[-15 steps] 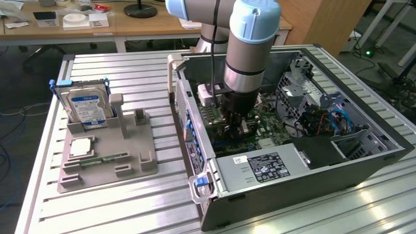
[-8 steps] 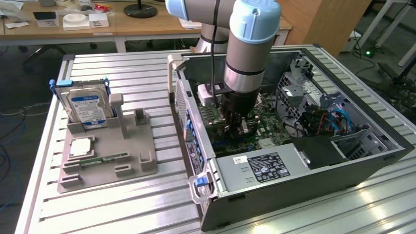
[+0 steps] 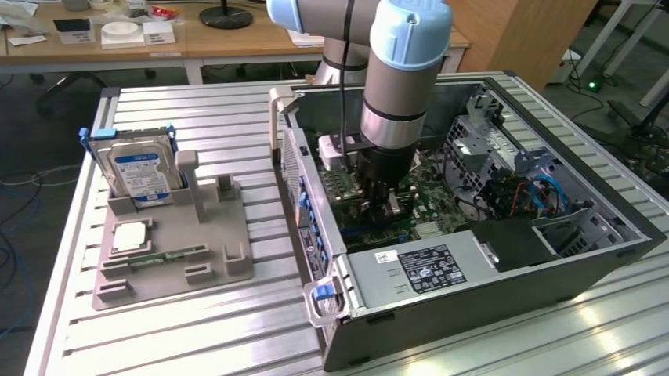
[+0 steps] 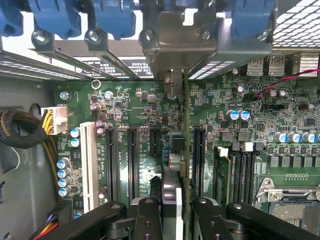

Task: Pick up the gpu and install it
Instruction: 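Insert the gpu into the slot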

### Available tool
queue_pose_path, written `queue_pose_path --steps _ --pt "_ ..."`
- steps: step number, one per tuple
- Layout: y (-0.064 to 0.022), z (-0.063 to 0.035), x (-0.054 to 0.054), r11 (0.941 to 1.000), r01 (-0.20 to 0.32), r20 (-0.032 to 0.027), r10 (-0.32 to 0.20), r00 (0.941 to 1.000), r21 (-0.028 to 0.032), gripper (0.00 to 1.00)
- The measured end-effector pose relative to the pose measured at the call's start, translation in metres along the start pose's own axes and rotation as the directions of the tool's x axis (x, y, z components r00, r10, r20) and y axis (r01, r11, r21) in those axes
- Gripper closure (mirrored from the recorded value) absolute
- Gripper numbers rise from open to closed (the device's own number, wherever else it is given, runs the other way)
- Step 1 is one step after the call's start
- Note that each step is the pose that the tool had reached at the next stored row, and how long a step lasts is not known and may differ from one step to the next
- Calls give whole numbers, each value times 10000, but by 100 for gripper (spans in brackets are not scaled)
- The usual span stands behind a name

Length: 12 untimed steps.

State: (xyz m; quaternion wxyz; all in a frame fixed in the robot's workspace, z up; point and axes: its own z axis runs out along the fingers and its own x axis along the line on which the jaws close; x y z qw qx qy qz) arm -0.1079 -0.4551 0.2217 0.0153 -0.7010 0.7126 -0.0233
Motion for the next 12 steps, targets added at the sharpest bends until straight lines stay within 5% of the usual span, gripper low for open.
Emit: queue_pose_path --steps 12 --pt "14 2 -36 10000 1 1 -1 10000 2 72"
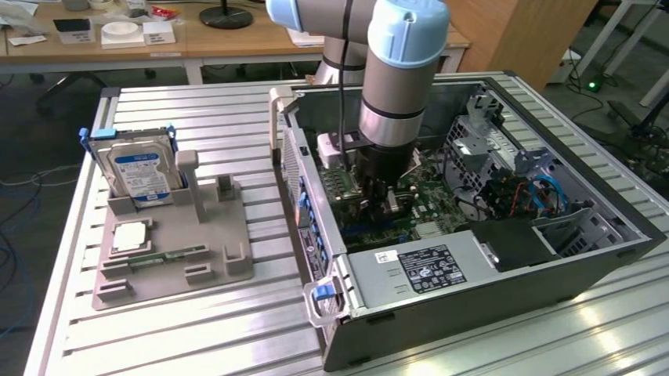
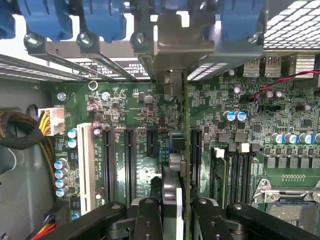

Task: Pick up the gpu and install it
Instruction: 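Insert the gpu into the slot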

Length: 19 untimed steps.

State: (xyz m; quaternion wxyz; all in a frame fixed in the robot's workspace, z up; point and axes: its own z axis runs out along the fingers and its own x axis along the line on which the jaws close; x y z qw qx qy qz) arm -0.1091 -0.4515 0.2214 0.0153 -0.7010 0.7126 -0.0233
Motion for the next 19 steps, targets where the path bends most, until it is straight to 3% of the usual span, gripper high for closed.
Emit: queue_pose_path --steps 19 --pt "18 33 24 10000 1 -5 -1 10000 -2 72"
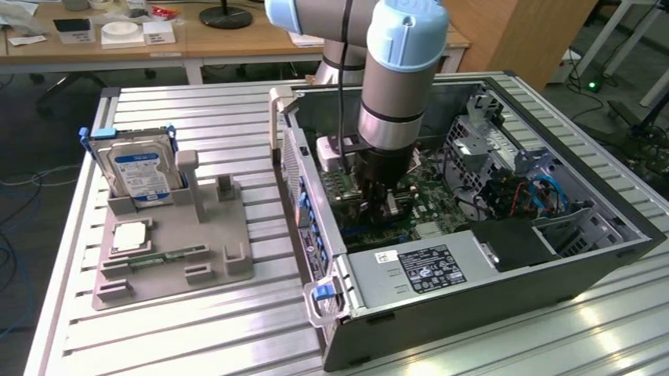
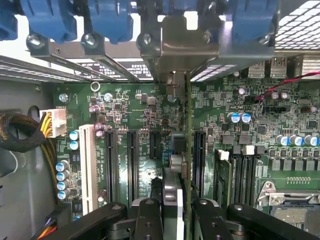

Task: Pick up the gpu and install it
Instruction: 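Insert the gpu into the slot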

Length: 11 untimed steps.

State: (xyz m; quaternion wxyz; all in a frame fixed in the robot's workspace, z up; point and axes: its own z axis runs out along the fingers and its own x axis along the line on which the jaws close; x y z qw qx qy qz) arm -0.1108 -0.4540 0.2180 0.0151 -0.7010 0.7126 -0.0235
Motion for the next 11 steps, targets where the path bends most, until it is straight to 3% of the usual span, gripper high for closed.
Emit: queue_pose_path --steps 5,11 --pt "15 62 1 10000 1 -14 -1 10000 6 72" --pt "18 68 -1 10000 -2 3 2 10000 0 72"
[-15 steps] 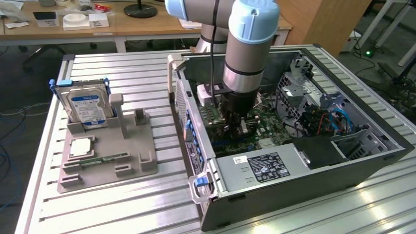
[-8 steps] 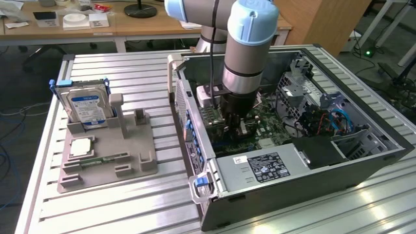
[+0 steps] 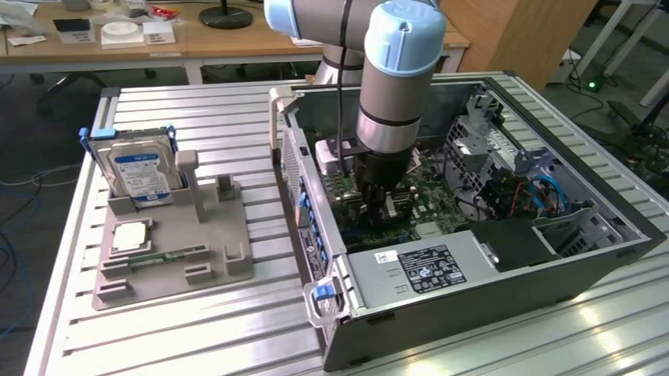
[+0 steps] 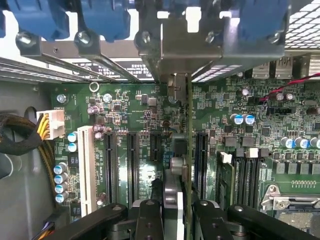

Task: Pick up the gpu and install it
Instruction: 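Insert the gpu into the slot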

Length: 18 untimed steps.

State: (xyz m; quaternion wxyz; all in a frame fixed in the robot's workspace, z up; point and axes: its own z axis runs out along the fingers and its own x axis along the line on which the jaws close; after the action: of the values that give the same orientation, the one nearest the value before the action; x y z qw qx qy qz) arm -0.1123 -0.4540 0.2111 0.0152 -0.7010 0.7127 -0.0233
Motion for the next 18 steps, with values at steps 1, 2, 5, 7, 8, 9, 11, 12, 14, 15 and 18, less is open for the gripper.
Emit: queue_pose_path --steps 1,2,5,7,8,9,11,12,14,15,18 --pt "-1 0 1 10000 1 -11 -1 10000 21 72" --pt "0 -1 1 10000 0 -7 0 10000 28 72" --pt "2 -52 -1 10000 -8 17 8 10000 42 71" --pt "-4 -119 1 10000 -1 15 1 10000 61 65" --pt "-4 -154 2 10000 -3 15 3 10000 75 65" --pt "-4 -190 2 10000 -3 15 3 10000 89 65" --pt "-7 -277 3 9999 -5 15 5 10000 107 65" --pt "-9 -321 4 9999 -6 14 6 10000 112 65" --pt "-13 -411 5 9999 -9 13 9 10000 118 65" --pt "-16 -456 5 9999 -10 14 10 10000 121 65" --pt "-26 -643 7 9999 -11 12 11 10000 135 67"
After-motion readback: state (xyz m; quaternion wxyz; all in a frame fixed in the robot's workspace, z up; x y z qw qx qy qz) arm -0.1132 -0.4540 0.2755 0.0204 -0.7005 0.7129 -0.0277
